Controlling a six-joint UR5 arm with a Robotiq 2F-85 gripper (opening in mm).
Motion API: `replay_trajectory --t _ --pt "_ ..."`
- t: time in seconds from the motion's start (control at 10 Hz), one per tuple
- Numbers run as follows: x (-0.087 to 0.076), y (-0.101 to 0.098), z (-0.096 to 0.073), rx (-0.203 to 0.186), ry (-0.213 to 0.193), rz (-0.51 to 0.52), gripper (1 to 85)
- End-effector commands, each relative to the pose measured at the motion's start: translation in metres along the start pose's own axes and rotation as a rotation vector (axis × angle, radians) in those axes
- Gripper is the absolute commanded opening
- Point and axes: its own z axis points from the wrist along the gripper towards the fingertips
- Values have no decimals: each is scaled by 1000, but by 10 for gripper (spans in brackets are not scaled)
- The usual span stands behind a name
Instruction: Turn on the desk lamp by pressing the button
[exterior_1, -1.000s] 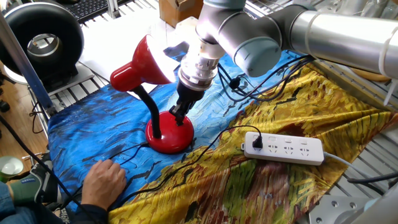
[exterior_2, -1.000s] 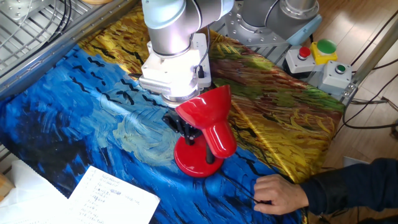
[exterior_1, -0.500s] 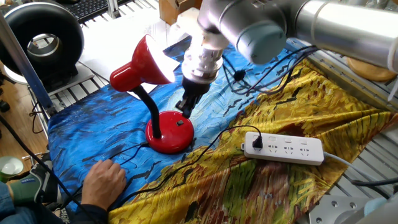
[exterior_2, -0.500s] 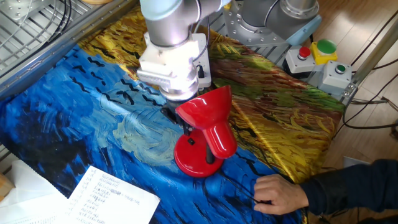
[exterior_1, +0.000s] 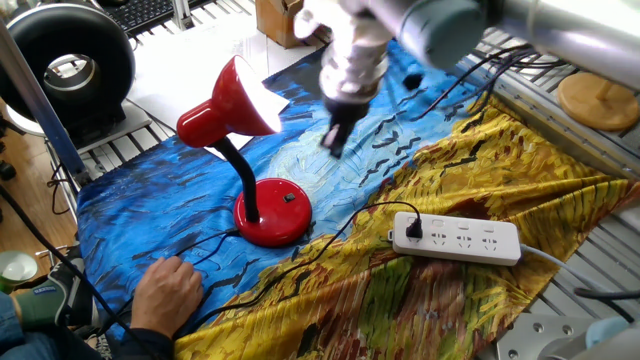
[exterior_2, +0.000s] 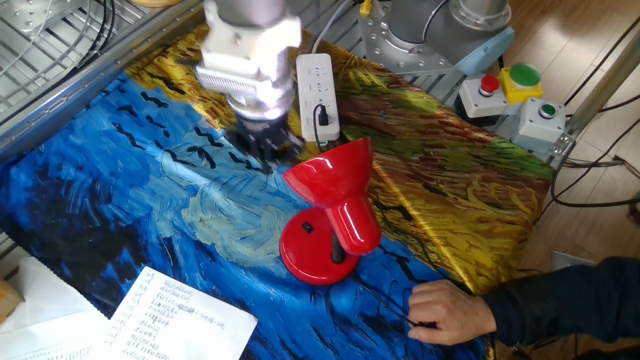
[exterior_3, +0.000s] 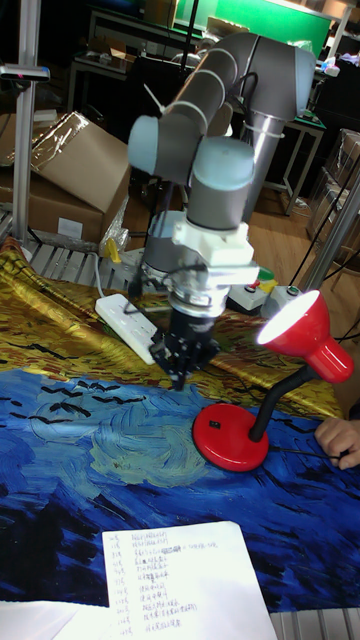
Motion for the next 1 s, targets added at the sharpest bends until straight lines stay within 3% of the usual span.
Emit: replay_trajectory --t 0.0,0.3,0.4,0.6,0.9 --pt "18 -34 -20 29 -15 23 13" --pt "42 -40 -21 9 15 44 13" --pt "45 -46 -20 20 19 41 13" --pt "32 -40 -22 -7 -30 36 13" --pt "36 -48 -18 20 -20 13 13"
